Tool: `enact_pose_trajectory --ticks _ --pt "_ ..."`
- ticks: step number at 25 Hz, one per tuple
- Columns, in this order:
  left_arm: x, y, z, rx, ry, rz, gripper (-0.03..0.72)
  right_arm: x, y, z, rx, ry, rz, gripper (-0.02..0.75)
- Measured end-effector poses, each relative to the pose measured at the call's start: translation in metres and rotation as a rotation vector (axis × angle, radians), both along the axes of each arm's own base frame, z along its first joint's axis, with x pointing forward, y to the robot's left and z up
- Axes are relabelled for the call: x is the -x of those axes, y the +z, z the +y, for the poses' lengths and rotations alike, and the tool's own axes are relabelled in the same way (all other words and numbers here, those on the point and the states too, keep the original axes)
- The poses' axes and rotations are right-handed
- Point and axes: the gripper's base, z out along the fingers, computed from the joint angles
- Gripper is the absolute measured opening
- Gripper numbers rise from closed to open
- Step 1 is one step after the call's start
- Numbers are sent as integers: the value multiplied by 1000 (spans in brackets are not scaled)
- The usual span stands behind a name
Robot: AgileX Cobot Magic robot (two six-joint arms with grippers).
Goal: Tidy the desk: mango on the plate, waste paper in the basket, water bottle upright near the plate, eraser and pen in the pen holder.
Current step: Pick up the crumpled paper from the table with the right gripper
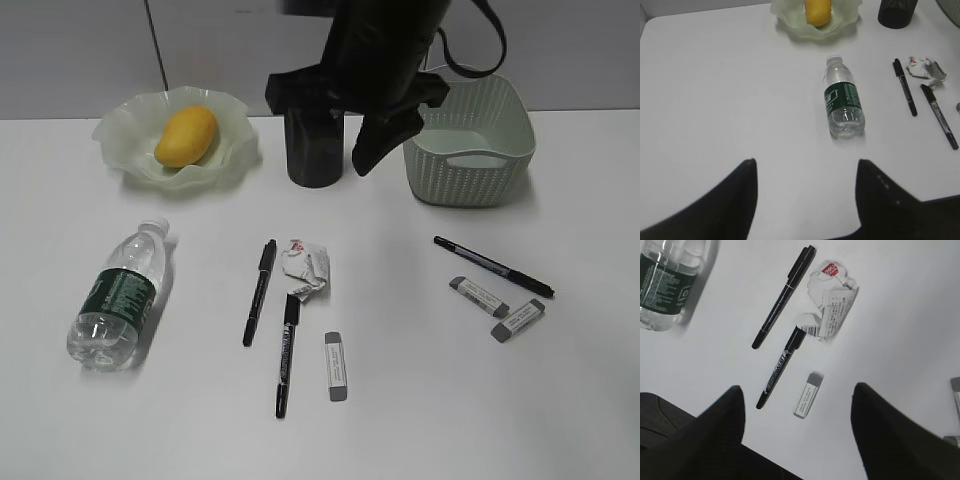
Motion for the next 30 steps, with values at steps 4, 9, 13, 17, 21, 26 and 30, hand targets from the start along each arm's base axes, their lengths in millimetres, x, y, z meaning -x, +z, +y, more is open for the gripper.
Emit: enact_pose_trajectory --ticks 4,9,13,17,21,26,30 --pt "4 -3 -1 21 -8 -53 473 -6 -13 11 27 7 4 522" --pt "12 -2 -1 29 -6 -143 470 -14 -29 18 41 5 18 521" --pt "9 -9 -1 28 -5 -127 470 -19 -42 22 54 5 35 520" --pt "3 -16 -1 30 -4 -118 470 -21 -56 26 69 6 51 519" --pt "-1 -20 -2 37 -5 -119 470 -22 -60 29 65 6 31 519" --pt "-2 -25 -3 42 -11 -93 470 -28 -79 32 87 -12 39 519" --pt "-2 -26 -3 45 -12 -86 469 -31 -91 32 108 -19 38 519"
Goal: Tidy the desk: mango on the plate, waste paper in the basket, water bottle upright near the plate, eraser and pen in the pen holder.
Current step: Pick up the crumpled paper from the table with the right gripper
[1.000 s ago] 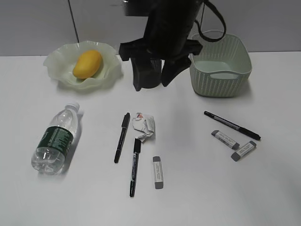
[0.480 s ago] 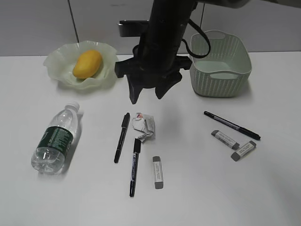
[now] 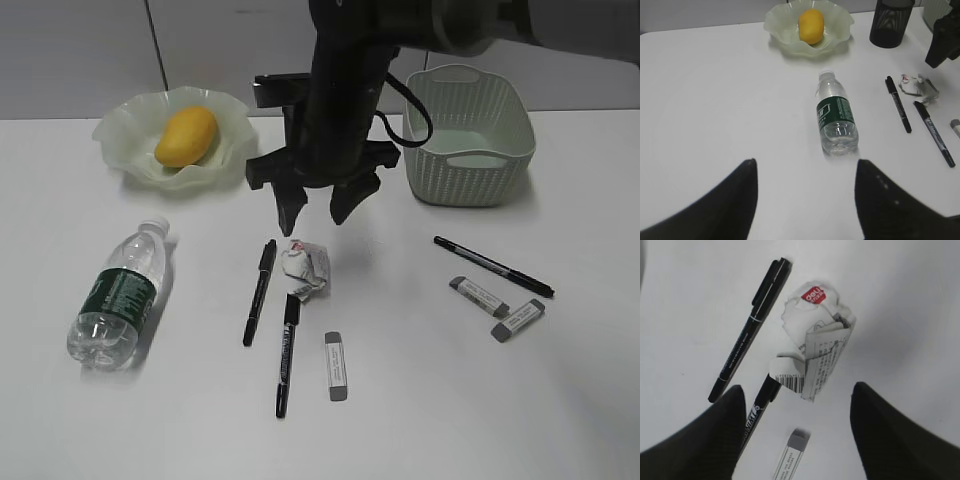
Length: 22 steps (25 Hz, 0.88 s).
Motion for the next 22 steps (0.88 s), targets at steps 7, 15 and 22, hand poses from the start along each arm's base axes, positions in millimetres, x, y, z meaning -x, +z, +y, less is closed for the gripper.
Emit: enact_pose_trajectory --ticks 7,15,22 --pt "0 0 0 1 -1 0 469 -5 1 1 -14 -3 -51 519" --pt "0 0 0 6 0 0 454 -7 -23 2 27 2 -24 519" --pt "0 0 0 9 1 0 445 -10 -41 0 75 9 -16 519"
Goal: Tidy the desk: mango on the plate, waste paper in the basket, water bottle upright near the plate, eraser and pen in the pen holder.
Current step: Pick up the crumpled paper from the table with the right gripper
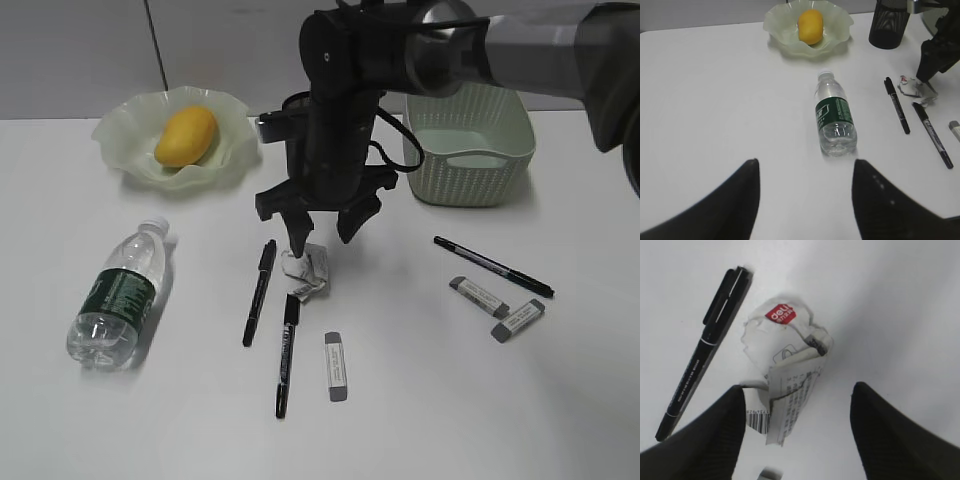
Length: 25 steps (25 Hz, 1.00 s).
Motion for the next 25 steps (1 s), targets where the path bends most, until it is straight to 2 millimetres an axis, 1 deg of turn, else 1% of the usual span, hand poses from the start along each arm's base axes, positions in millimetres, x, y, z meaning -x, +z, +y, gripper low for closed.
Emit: enact_pose_trajectory --ticks 7,12,14,17,19,21,23,25 --pt "0 0 0 0 0 0 445 -4 -1 2 -20 -1 -35 519" --pt "0 0 0 0 0 0 445 -4 -18 2 1 -2 -7 516" --pt "0 0 0 0 0 0 445 -3 -23 2 9 -2 4 501" --pt "0 0 0 0 0 0 445 -3 -25 2 14 -2 10 465" --pt "0 0 0 0 0 0 445 -3 -25 2 15 -2 11 414" --pt "0 0 0 0 0 0 445 -3 -25 2 15 -1 12 317" --pt "0 0 0 0 0 0 445 -3 -25 2 15 -1 12 164" --pt "0 0 0 0 0 0 445 -3 -25 1 18 0 11 42"
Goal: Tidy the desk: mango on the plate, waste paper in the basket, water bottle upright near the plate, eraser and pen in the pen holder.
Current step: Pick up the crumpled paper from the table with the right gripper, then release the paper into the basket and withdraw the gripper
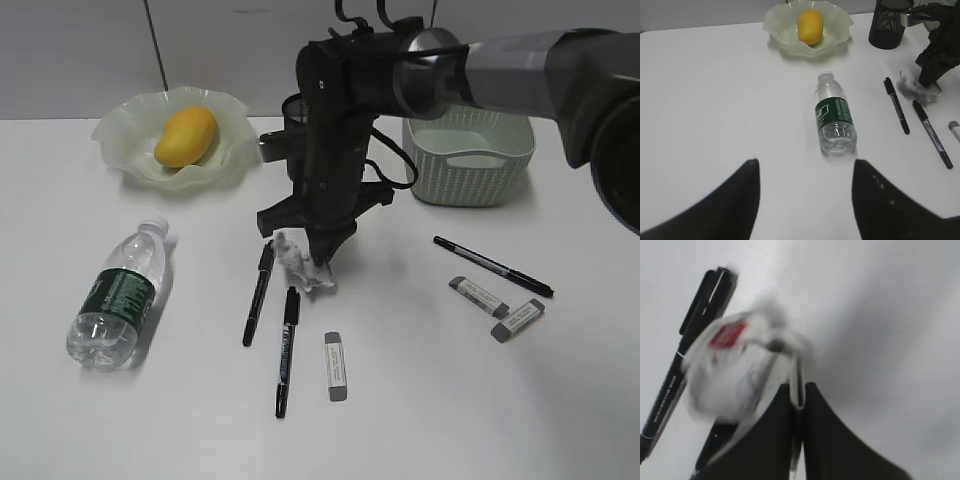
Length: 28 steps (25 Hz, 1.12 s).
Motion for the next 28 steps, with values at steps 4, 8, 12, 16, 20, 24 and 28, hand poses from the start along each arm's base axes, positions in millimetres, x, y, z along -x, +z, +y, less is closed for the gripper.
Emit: enact_pose_trajectory --ticks 4,8,12,16,20,24,28 --pt "0 0 0 0 0 0 445 0 1 0 -1 0 -2 14" --pt "0 0 0 0 0 0 445 0 20 -1 -20 2 -38 14" --pt "0 0 0 0 0 -1 445 -2 67 -4 -42 19 -150 14" --pt "0 0 0 0 0 -1 445 -7 120 -9 -54 43 -305 14" --pt "0 0 0 0 0 -1 445 -13 154 -18 -63 26 -370 14" --pt "0 0 0 0 0 -1 445 -27 171 -40 -59 -19 -389 14" --pt "0 0 0 1 1 -1 445 -45 177 -71 -69 -73 -390 14"
